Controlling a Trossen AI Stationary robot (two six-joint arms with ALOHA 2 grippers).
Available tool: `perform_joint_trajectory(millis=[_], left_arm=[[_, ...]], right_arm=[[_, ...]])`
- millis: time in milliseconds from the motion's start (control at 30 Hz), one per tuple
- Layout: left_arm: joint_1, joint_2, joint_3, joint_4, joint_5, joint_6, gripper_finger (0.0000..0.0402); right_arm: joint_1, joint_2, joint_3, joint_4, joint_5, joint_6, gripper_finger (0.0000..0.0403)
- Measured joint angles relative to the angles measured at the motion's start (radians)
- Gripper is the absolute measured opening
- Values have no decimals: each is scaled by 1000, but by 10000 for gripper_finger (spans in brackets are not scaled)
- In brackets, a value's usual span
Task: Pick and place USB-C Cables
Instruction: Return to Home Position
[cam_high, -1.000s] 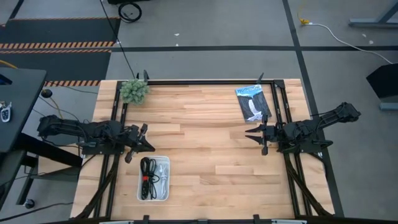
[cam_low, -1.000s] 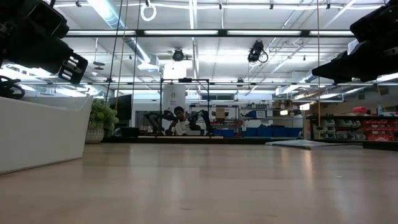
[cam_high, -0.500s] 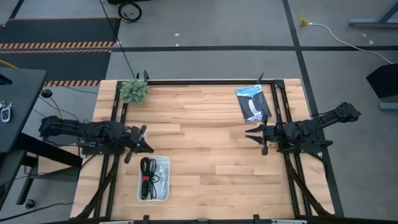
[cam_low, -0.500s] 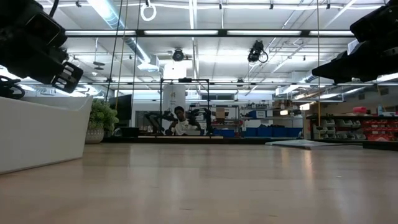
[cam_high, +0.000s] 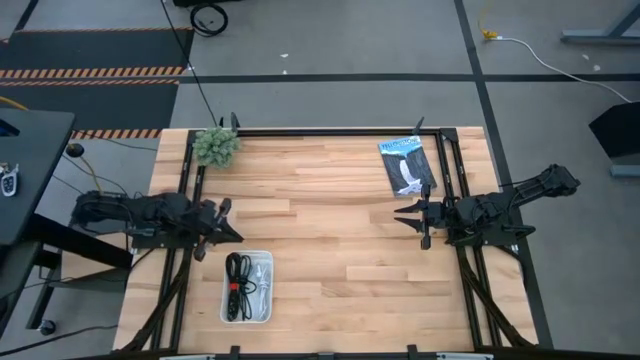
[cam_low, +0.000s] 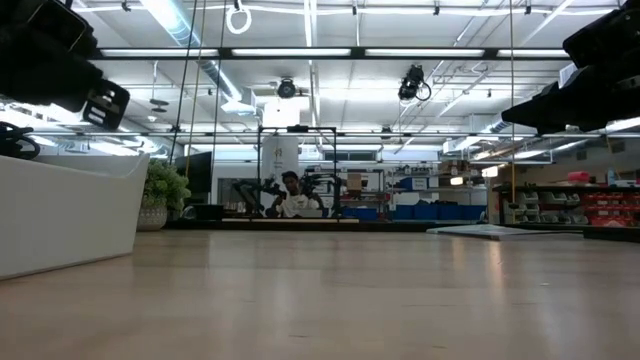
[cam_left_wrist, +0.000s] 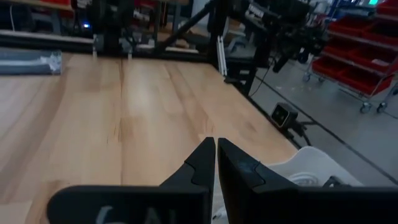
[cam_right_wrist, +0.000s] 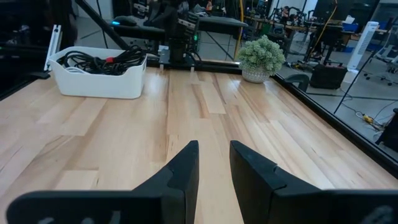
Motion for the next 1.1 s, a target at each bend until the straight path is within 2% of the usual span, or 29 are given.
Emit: perform_joint_trajectory(millis=[167,600,1100], left_arm=[[0,-41,-1,-2,0,0,25],[2,-29,-9,68,1,0,25],[2,-29,-7,75,1,0,25]], right_arm=[[0,0,0,0,0,0,96],[0,0,0,0,0,0,96],[0,0,0,0,0,0,96]])
